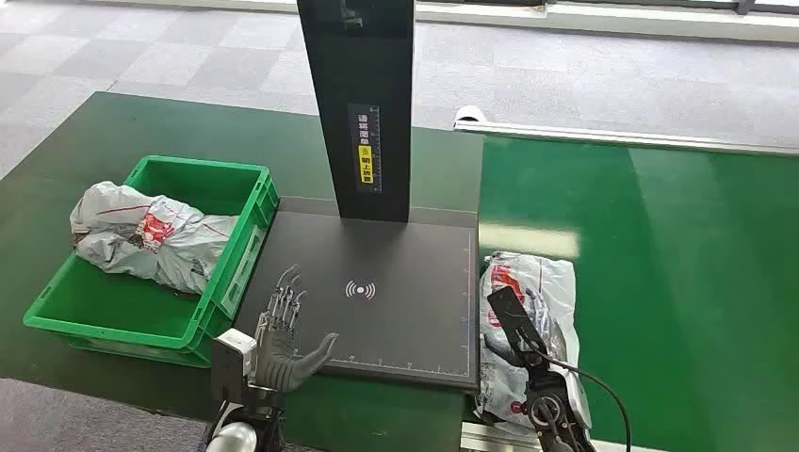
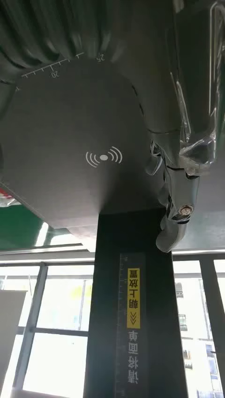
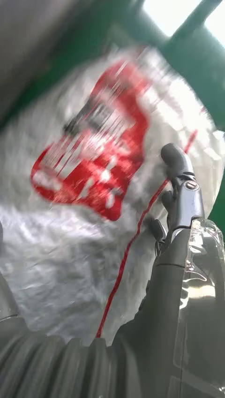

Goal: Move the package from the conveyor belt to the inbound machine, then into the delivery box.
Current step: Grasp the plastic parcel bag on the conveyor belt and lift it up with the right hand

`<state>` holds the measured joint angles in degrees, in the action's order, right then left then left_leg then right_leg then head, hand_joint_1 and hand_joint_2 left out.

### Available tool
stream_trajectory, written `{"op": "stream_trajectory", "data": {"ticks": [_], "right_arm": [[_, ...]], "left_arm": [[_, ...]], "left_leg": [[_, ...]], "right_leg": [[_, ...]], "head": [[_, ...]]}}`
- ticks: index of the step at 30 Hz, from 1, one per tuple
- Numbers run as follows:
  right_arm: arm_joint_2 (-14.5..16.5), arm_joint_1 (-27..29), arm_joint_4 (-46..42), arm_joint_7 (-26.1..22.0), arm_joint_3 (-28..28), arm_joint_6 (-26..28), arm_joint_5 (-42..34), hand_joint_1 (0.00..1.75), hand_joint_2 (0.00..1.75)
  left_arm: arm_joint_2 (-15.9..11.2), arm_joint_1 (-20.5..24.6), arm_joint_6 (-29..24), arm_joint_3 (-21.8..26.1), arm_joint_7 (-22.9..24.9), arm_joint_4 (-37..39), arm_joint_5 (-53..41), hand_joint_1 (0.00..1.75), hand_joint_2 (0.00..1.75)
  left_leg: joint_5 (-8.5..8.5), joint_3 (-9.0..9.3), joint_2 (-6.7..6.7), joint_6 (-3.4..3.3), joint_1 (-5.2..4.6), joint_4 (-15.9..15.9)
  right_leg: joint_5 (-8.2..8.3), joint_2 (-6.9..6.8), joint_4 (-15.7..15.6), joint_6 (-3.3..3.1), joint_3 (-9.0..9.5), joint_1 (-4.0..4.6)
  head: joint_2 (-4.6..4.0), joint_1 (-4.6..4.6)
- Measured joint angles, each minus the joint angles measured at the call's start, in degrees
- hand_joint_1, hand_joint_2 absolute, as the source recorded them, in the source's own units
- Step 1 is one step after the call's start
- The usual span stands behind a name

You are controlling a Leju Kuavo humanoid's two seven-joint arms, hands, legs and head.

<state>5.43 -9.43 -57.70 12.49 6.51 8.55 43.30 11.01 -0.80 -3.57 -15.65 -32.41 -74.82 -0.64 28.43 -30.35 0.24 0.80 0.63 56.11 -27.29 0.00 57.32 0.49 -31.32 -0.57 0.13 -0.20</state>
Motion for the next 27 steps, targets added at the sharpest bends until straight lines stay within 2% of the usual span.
{"op": "stream_trajectory", "data": {"ticks": [8, 13, 14, 17, 18, 27], "right_arm": [[0.0, 1.7, -1.4, 5.2, 1.1, -0.2, 9.4, 0.00, 1.75], [0.0, 2.9, -3.3, 5.7, 1.0, -3.0, 10.4, 0.01, 1.75], [0.0, 3.0, -3.4, 5.6, 0.9, -3.4, 10.4, 0.24, 1.75], [0.0, 3.3, -3.4, 5.6, 0.9, -4.2, 10.2, 1.53, 1.75], [0.0, 3.4, -3.4, 5.5, 0.9, -4.2, 10.2, 1.75, 1.75], [0.1, 3.1, -3.4, 3.8, 0.3, -5.0, 9.5, 1.75, 1.75]], "left_arm": [[0.1, -0.1, -0.6, 0.0, 0.4, 0.0, -0.3, 0.00, 1.75], [0.1, -0.3, -0.6, 0.0, 0.4, -0.1, -0.4, 0.00, 1.75], [0.1, -0.3, -0.6, 0.0, 0.4, -0.1, -0.4, 0.00, 1.75], [0.1, -0.4, -0.6, 0.0, 0.4, -0.1, -0.4, 0.00, 1.75], [0.1, -0.4, -0.6, 0.0, 0.5, -0.1, -0.4, 0.00, 1.75], [0.0, -0.4, -0.7, 0.0, 0.5, -0.1, -0.4, 0.00, 1.75]], "left_leg": [[-0.01, -0.06, -0.01, 0.01, 0.02, 0.0], [0.00, -0.14, -0.01, 0.01, 0.01, 0.0], [0.00, -0.15, 0.00, 0.01, 0.01, 0.0], [0.00, -0.15, 0.00, 0.01, 0.00, 0.0], [0.00, -0.15, 0.00, 0.01, 0.01, 0.0], [0.00, -0.13, 0.00, 0.01, 0.01, 0.0]], "right_leg": [[0.00, -0.01, 0.0, -0.02, -0.09, 0.02], [-0.01, -0.01, 0.0, -0.02, -0.17, 0.01], [-0.01, -0.01, 0.0, -0.02, -0.18, 0.01], [-0.01, -0.01, 0.0, -0.02, -0.17, 0.01], [0.00, -0.01, 0.0, -0.02, -0.17, 0.01], [0.00, 0.00, 0.0, -0.02, -0.17, 0.01]], "head": [[0.00, -0.01], [0.00, -0.01], [0.00, -0.01], [0.00, -0.01], [0.00, -0.02], [0.00, -0.01]]}}
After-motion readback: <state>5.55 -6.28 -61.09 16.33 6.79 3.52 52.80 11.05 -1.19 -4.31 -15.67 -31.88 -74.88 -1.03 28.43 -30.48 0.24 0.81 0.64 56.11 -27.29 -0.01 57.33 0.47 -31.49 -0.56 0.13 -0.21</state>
